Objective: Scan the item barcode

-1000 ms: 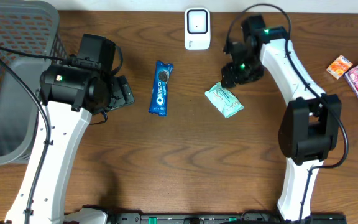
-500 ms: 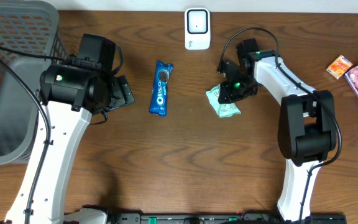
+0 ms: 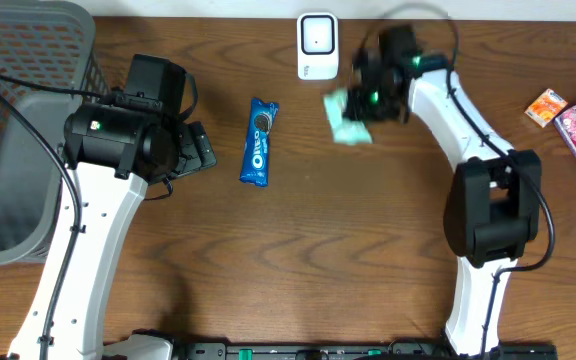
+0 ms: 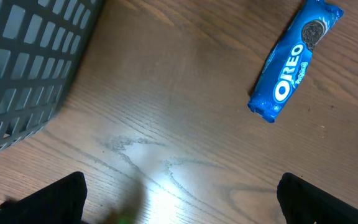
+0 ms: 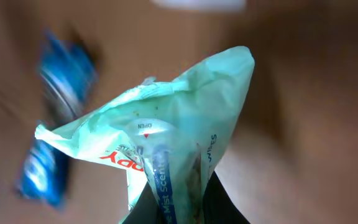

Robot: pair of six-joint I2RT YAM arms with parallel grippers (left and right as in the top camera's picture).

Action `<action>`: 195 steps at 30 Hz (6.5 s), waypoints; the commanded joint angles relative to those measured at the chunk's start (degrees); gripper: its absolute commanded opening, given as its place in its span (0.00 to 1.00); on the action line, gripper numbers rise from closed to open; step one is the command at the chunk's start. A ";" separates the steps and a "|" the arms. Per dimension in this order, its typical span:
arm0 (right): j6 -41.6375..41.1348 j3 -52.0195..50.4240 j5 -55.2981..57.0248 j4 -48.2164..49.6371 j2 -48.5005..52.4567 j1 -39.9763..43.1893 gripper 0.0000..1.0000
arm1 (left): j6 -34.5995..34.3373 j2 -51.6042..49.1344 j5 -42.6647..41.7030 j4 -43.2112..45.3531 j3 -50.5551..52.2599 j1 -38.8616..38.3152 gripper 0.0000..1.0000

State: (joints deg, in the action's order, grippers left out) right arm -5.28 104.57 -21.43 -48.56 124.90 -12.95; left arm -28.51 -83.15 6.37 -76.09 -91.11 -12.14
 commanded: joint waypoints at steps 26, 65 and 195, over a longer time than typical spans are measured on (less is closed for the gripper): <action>-18.23 12.00 24.57 29.57 4.24 -3.28 0.01 | -0.28 0.44 0.33 -0.17 -0.26 0.24 0.98; 0.26 14.23 -3.76 -14.29 3.34 29.27 0.89 | -0.28 0.44 0.33 -0.17 -0.26 0.24 0.98; 4.11 27.82 26.21 -21.62 10.32 32.54 0.37 | -0.31 0.44 0.33 -0.15 -0.26 0.24 0.98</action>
State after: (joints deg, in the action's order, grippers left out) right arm 0.03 131.70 16.53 -69.08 136.00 21.34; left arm -28.51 -83.15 6.37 -76.09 -91.11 -12.14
